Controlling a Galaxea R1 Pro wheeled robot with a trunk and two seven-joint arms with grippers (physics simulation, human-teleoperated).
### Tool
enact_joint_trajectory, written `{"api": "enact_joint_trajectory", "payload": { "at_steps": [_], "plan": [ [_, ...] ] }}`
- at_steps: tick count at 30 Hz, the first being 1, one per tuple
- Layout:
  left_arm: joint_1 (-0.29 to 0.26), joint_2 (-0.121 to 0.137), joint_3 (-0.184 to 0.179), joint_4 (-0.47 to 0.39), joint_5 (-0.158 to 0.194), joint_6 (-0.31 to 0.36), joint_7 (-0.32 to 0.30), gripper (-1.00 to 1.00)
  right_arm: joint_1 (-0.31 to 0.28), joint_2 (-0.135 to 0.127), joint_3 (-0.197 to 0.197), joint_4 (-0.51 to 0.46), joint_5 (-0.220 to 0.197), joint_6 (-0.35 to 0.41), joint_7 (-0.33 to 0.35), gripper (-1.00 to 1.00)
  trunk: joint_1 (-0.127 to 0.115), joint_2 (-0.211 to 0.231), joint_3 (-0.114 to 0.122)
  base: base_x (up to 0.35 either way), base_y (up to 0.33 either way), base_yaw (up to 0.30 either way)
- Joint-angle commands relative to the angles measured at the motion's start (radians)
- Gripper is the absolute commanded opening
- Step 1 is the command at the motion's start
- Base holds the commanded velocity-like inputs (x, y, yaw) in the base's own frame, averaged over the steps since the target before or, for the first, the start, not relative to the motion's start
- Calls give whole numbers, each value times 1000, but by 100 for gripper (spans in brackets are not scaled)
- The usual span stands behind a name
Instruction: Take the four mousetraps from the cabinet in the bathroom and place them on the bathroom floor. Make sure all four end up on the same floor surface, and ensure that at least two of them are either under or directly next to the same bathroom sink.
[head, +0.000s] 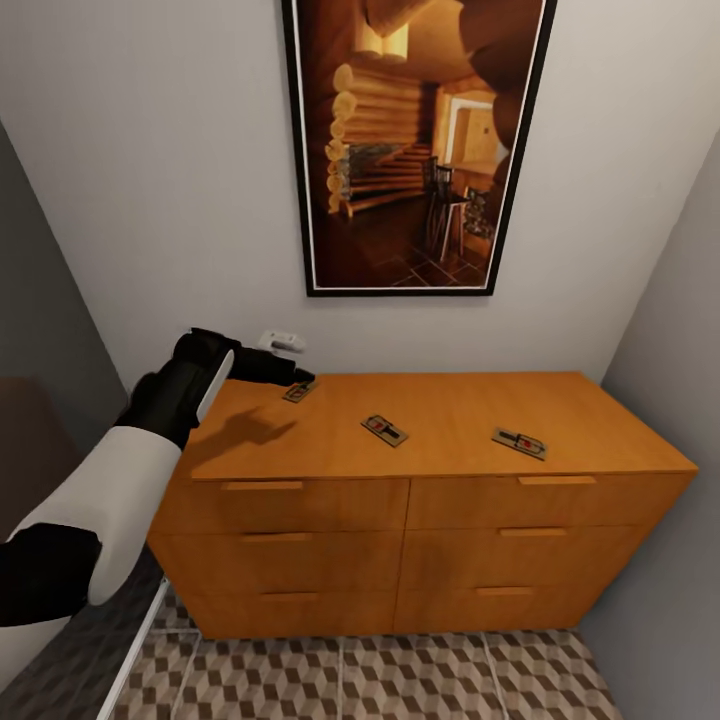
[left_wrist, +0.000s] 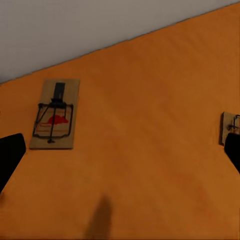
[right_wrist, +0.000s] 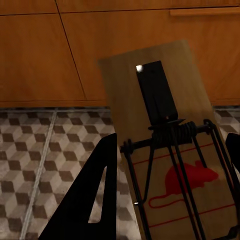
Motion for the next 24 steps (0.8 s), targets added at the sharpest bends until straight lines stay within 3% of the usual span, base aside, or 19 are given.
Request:
{"api": "enact_joint_trajectory", "payload": {
  "at_steps": [1, 7, 24],
  "plan": [
    [-1, 2, -20, -1, -4, 2, -5, 100, -1, 0, 7, 1, -13, -3, 9, -100, 0, 0, -1, 197, 196, 0],
    [0, 2, -47, -1, -4, 2, -5, 100, -1, 0, 7, 1, -13, -3, 9, -100, 0, 0, -1, 134, 128, 0],
    [-1, 3, -53, -1, -4, 2, -5, 100, -1, 0, 7, 1, -13, -3, 9, -100, 0, 0, -1, 8, 8, 0]
  ]
}}
